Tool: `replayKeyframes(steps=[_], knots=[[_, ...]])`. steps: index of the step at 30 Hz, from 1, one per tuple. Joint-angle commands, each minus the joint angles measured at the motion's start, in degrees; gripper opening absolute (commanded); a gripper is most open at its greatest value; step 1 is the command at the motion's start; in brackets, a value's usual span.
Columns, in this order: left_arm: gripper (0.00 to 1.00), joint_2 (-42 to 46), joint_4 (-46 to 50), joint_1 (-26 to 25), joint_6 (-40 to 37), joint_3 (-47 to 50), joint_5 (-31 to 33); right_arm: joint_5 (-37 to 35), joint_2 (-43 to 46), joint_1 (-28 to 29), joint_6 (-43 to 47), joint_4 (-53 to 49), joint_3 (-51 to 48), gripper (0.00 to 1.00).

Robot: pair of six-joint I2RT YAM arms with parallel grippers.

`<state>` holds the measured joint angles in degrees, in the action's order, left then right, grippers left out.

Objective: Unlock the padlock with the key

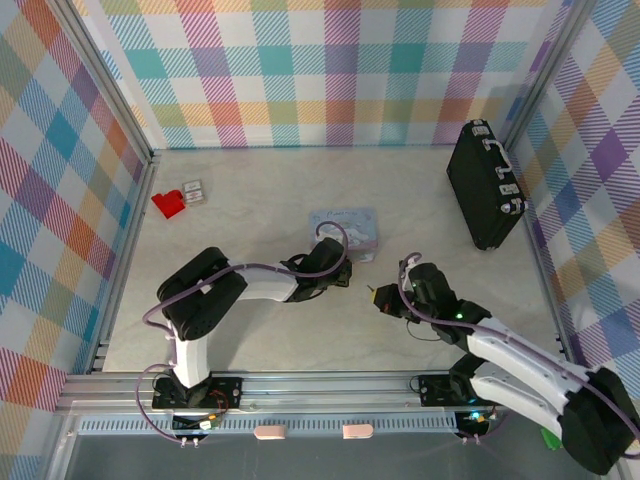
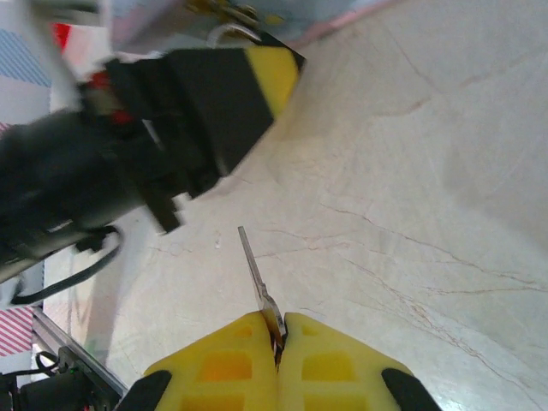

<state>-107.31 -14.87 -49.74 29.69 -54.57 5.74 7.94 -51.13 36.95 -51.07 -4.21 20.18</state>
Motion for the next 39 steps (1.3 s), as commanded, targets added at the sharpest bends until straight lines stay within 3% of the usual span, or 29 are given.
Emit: replayKeyframes(steps=[1, 8, 17, 28, 39], knots=[[0.0, 3.7, 2.2, -0.2, 2.7, -1.7, -2.6, 5.2, -4.9, -1.2, -6.3, 10.5, -1.5, 0.0], [0.0, 5.8, 3.0, 0.2, 5.6, -1.9, -7.0, 9.0, -14.4, -3.2, -10.0, 19.6, -1.6, 0.0], [0.0, 8.4, 7.3, 2.4, 7.9, -3.3, -15.5, 15.2, -19.9, -8.4, -6.8, 28.6, -2.4, 0.0], [0.0, 5.7, 11.9, 1.7, 0.8, -2.3, -8.2, 11.5, -10.5, -9.3, -2.5, 14.7, -0.8, 0.0], [0.08, 4.6, -3.1, 0.6, -0.7, 8.9, -3.1, 10.7, -6.2, -9.7, -2.5, 11.9, -0.7, 0.0]])
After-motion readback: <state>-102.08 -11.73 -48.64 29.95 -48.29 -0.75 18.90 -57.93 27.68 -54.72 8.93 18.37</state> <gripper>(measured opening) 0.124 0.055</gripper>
